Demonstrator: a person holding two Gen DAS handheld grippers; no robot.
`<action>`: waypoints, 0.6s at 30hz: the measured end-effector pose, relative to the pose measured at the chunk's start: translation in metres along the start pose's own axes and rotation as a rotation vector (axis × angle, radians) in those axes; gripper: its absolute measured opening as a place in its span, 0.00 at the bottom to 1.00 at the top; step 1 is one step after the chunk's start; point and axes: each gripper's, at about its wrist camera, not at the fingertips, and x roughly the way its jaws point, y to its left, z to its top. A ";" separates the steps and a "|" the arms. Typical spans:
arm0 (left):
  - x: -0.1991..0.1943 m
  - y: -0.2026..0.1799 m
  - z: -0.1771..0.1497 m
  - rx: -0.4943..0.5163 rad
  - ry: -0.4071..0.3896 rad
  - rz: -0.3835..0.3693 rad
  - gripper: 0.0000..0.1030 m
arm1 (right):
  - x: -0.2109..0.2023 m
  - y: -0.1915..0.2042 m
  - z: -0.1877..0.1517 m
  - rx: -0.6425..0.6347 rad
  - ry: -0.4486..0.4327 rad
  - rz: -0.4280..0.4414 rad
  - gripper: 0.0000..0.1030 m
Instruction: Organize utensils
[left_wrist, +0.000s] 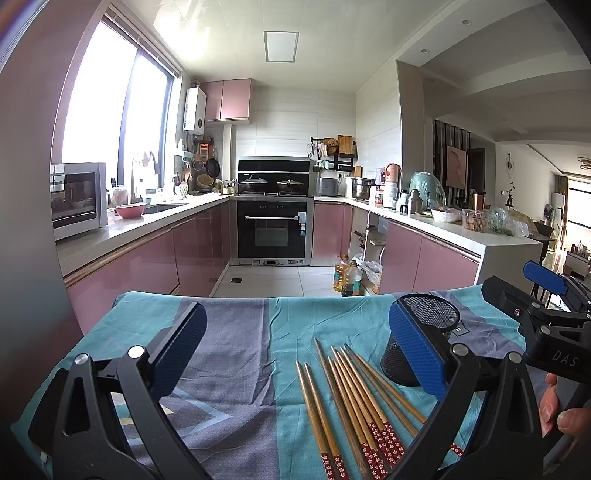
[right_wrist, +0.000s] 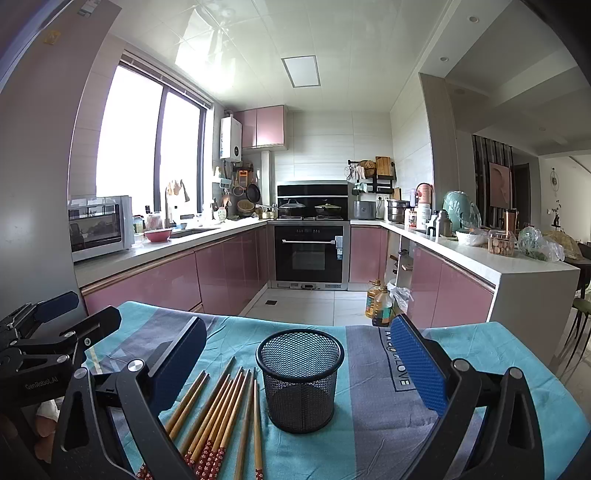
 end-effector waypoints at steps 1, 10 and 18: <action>-0.001 0.000 0.000 0.001 0.000 0.000 0.94 | -0.001 0.000 0.000 0.001 0.000 0.001 0.94; -0.002 0.001 0.000 0.006 0.003 -0.005 0.94 | 0.001 0.000 -0.002 0.003 0.007 0.003 0.94; -0.002 0.003 0.000 0.010 0.008 -0.010 0.94 | 0.003 -0.001 -0.005 0.006 0.012 0.007 0.94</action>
